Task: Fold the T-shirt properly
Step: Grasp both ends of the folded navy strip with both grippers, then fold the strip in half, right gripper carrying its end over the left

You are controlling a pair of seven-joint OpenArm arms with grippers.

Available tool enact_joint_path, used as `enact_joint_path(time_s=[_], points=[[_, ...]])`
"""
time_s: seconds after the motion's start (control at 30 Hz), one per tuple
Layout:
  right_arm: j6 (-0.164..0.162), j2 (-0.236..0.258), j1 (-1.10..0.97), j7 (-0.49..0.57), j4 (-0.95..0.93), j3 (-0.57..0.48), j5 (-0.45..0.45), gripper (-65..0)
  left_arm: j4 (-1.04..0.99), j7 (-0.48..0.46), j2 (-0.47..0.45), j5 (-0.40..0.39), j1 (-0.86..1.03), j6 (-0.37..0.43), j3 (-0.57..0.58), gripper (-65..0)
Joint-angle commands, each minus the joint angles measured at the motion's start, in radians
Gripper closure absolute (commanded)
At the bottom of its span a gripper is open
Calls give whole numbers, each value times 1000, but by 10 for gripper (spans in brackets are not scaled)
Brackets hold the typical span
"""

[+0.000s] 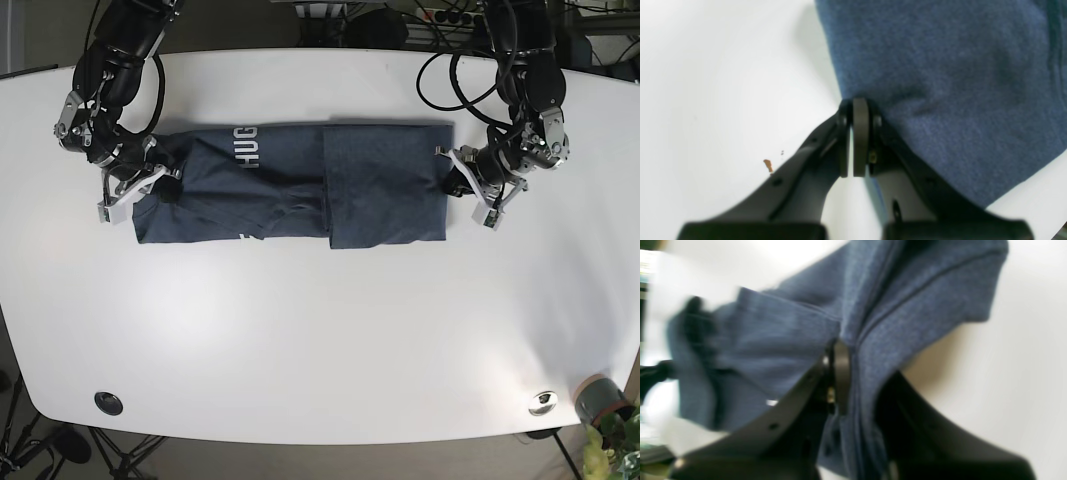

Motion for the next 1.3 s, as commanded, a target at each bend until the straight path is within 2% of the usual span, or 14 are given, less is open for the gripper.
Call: enact_joint_path(time_s=[0.0, 0.43, 0.73, 0.93, 1.07, 1.27], points=[[9, 10, 14, 20, 56, 2, -19, 0, 10, -19, -10, -15, -14, -5, 3, 0], [16, 10, -17, 20, 194, 2, -40, 0, -107, -87, 7, -14, -15, 3, 89, 0], [20, 11, -79, 18, 410, -105, -39, 0, -163, -88, 33, -5, -41, 3, 111, 0], [20, 8, -95, 20, 484, -233, -34, 0, -208, -90, 64, 55, -84, 3, 192, 0], [20, 8, -94, 21, 490, -306, 19, 0, -213, -90, 93, 100, -92, 3, 195, 0], [20, -30, -80, 66, 487, -375, 27, 0, -209, -88, 153, 164, -92, 3, 197, 0]])
